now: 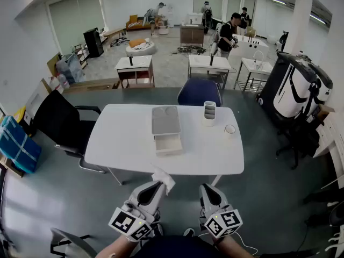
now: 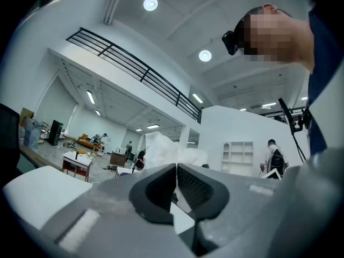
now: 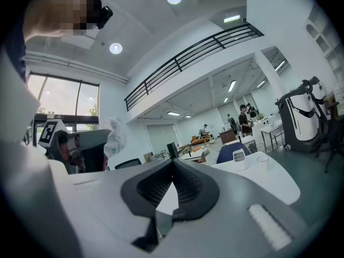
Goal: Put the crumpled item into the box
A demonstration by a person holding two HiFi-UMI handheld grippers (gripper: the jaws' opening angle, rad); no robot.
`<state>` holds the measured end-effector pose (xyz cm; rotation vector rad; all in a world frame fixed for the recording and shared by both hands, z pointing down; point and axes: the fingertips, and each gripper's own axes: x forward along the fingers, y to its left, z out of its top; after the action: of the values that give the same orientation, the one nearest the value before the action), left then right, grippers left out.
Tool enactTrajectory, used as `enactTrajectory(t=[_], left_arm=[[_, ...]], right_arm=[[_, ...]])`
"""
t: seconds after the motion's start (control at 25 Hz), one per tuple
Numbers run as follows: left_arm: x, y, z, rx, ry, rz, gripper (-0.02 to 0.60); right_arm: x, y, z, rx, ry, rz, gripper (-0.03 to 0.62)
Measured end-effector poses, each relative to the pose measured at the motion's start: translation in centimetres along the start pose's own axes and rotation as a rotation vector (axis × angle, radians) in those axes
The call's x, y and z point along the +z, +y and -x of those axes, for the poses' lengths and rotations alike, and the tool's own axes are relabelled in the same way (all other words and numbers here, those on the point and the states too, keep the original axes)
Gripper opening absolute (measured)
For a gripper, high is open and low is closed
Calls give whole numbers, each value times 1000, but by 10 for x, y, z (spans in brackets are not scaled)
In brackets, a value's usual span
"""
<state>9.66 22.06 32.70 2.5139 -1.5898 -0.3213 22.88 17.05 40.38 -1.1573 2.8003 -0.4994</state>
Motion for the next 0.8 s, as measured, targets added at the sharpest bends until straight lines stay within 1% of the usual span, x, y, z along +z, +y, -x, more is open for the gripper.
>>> enactTrajectory(t=[0.2, 0.36, 0.48, 0.68, 0.8], left_arm=[[0, 43, 34, 63, 13, 11, 11], [-1, 66, 54, 77, 27, -1, 11], [-1, 81, 65, 81, 36, 2, 11], [8, 113, 85, 80, 22, 7, 11], [8, 134, 96, 84, 16, 4, 11]], right_arm=[[-6, 33, -17, 13, 7, 25, 2], [-9, 57, -33, 18, 7, 45, 2], [-2, 74, -43, 22, -29, 57, 2], [3, 95, -59, -14, -59, 79, 2], [3, 100, -64, -47, -78, 95, 2]])
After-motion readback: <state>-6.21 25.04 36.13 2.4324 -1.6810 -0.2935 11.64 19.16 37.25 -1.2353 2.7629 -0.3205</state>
